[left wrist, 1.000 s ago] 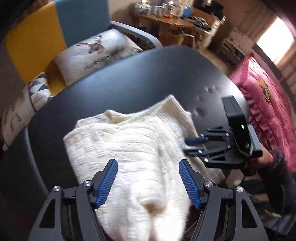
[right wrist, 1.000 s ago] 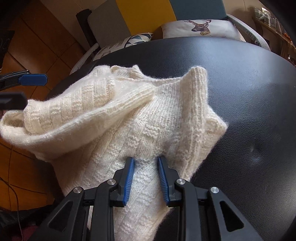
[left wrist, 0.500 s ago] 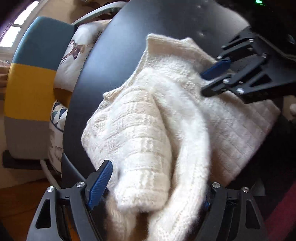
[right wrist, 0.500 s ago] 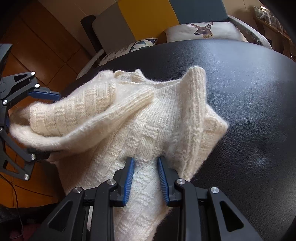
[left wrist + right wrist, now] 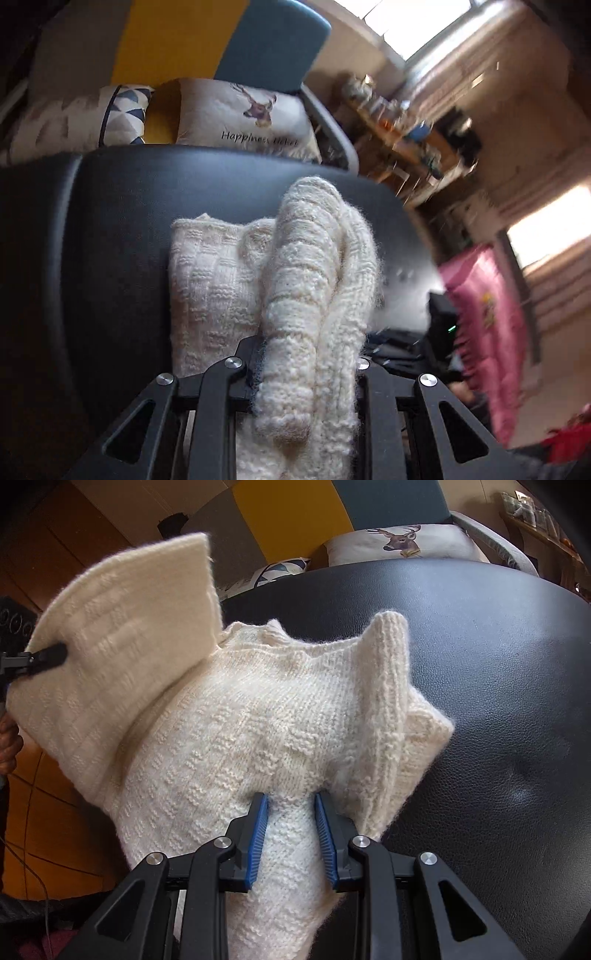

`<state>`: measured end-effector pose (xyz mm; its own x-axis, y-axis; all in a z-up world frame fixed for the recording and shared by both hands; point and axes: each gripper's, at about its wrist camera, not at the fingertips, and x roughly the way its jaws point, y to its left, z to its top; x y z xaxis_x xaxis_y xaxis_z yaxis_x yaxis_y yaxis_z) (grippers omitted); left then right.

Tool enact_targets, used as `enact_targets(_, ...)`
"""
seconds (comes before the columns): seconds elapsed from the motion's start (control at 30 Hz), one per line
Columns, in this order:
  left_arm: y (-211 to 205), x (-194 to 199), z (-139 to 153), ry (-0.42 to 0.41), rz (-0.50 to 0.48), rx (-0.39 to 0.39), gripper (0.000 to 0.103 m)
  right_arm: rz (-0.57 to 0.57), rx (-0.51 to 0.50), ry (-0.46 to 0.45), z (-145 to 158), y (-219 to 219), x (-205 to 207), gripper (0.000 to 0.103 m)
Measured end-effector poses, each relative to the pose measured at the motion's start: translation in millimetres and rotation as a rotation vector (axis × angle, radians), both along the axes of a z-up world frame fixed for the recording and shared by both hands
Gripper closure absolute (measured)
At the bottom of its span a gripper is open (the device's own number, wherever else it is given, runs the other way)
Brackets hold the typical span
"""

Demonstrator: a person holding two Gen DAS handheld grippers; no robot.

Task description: Fold clothes

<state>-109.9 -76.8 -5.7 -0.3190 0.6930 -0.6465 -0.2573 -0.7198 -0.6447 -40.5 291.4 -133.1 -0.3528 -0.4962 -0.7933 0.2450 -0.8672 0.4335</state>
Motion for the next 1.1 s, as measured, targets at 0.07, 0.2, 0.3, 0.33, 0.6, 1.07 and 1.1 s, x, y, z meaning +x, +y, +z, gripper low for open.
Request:
enact_targets(0.07,-17,4,1,0.011,0.059,0.119,0.080,-0.015,-0.007,-0.011,0,1,1,0.076)
enact_targets(0.2,-4,7,2,0.059,0.060,0.200,0.080,-0.029,-0.017,-0.031,0,-4,2,0.076)
enact_targets(0.3,33,7,2,0.082,-0.019,0.185,0.080,-0.030,-0.008,-0.027,-1,-9,8,0.076)
enact_targets(0.33,49,8,1,0.088,-0.050,0.174,0.080,-0.035,-0.010,-0.028,-2,-8,10,0.076)
enact_targets(0.6,154,21,-54,0.048,-0.224,-0.073,0.078,-0.080,-0.110,-0.026,-10,1,10,0.076)
enact_targets(1.07,100,47,-16,0.017,-0.193,0.238,0.029,-0.152,-0.261,-0.013,-2,61,63,0.077)
enact_targets(1.1,84,44,-14,0.053,-0.148,0.201,0.029,-0.163,-0.228,0.003,5,67,73,0.075)
